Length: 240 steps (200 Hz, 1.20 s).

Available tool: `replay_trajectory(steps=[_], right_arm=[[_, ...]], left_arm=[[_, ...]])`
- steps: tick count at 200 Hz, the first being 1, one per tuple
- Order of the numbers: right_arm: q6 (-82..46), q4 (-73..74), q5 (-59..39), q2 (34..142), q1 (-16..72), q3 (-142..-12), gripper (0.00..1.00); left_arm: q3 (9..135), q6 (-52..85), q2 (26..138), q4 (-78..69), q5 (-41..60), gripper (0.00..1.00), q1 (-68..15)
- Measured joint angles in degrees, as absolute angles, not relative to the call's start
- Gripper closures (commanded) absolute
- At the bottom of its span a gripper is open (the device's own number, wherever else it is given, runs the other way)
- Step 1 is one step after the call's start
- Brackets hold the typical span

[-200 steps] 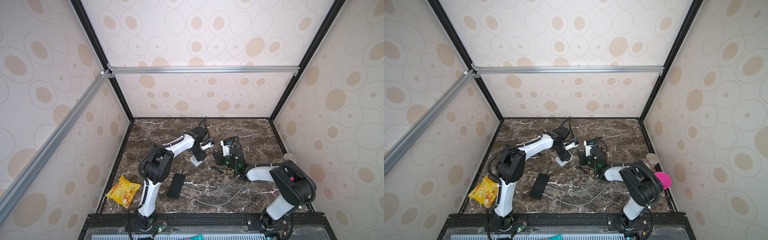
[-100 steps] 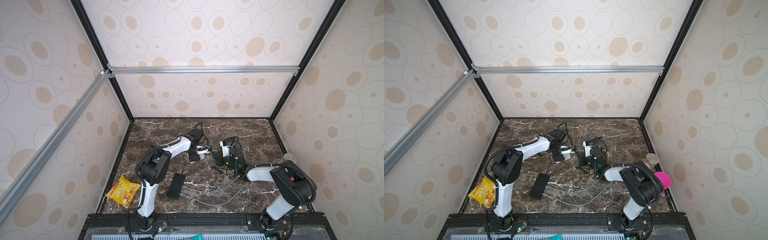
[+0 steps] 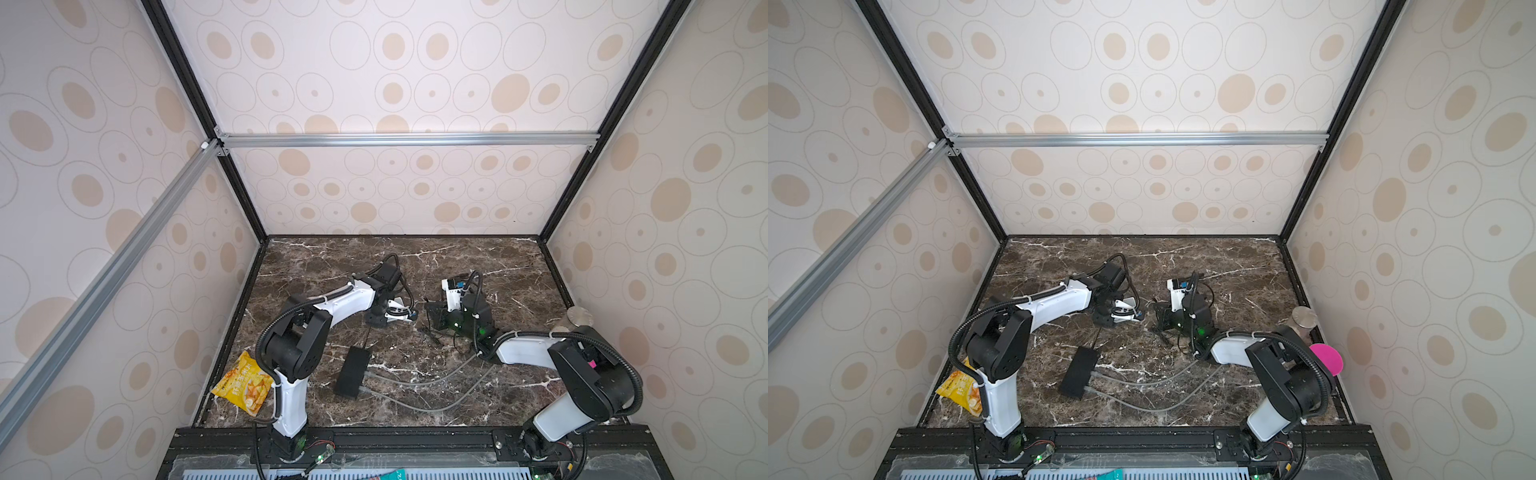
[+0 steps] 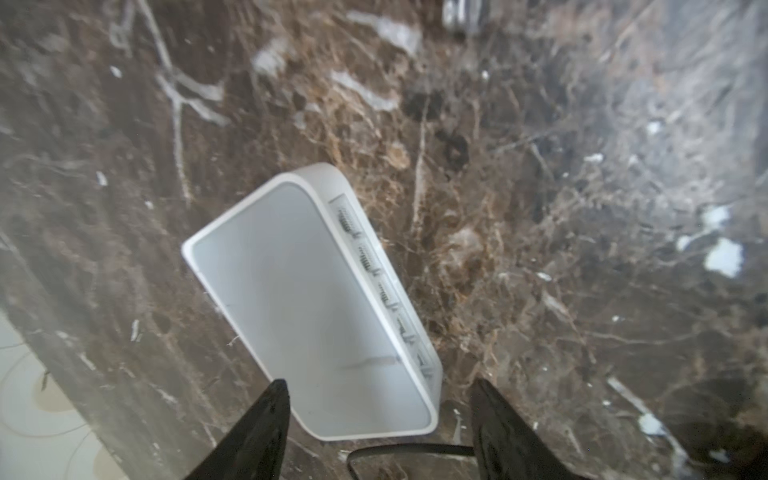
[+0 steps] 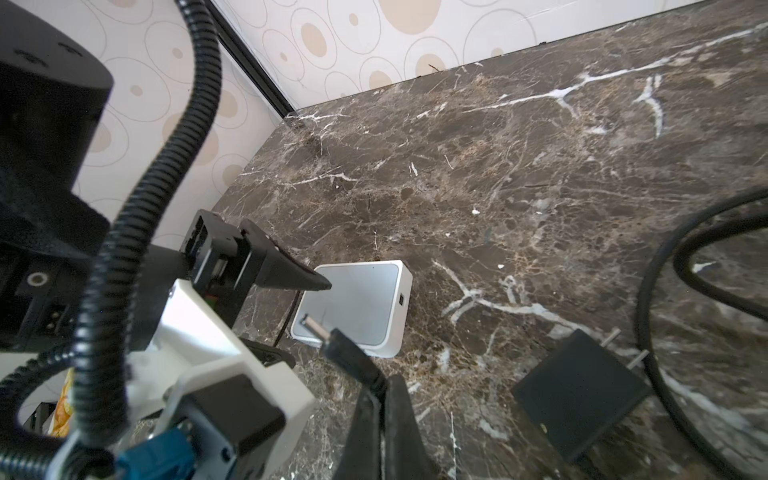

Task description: Insert the plug into the switch port

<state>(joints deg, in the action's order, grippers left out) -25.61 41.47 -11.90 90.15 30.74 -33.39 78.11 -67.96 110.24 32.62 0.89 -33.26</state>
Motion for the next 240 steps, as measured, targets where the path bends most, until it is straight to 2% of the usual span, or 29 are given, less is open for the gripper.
replay_trajectory(steps=[16,53,82,100,109,112,118,122,158,185,233,240], right_arm=[[-25.69,41.15,-11.73,89.34,30.74,-33.39,1.0],[-25.96,39.75,-10.63,87.29,30.74,-33.41,1.0],[-26.55,35.97,-10.41,87.39,30.74,-34.65,1.0],[-27.11,32.12,-10.31,89.41,30.74,-38.17,1.0],[-27.33,30.3,-10.33,90.94,30.74,-40.42,1.0],[-27.44,29.74,-10.33,91.5,30.76,-41.1,1.0],[-27.64,28.42,-10.37,92.66,30.76,-42.65,1.0],[-27.7,27.62,-10.46,93.43,30.79,-43.66,1.0],[-27.81,19.68,-10.44,102.72,32.12,-54.02,1.0],[-27.62,15.53,-10.22,108.22,33.87,-59.2,1.0],[-28.08,9.39,-7.51,115.37,34.35,-65.76,1.0],[-28.12,9.02,-7.11,115.63,34.35,-65.82,1.0]], left_arm=[[78.15,-66.15,109.34,29.65,1.45,0.28,-33.08],[77.19,-52.75,102.26,21.34,7.16,0.16,-32.12],[76.42,-33.82,93.73,14.52,10.72,0.17,-31.77],[76.23,-20.47,91.35,12.14,13.39,0.25,-31.35],[75.53,-14.0,91.18,11.0,15.09,0.25,-31.11],[75.02,-12.19,91.15,10.5,15.64,0.23,-31.03],[73.25,-8.54,91.0,8.97,16.71,0.05,-30.81],[71.57,-6.0,90.76,7.6,17.23,0.02,-30.68],[54.0,11.86,87.09,3.99,20.23,0.02,-28.75],[51.11,18.74,83.22,5.56,18.81,0.02,-27.99],[45.8,24.84,69.19,3.64,9.02,0.02,-27.88],[44.6,25.32,68.64,3.22,8.34,0.05,-27.79]])
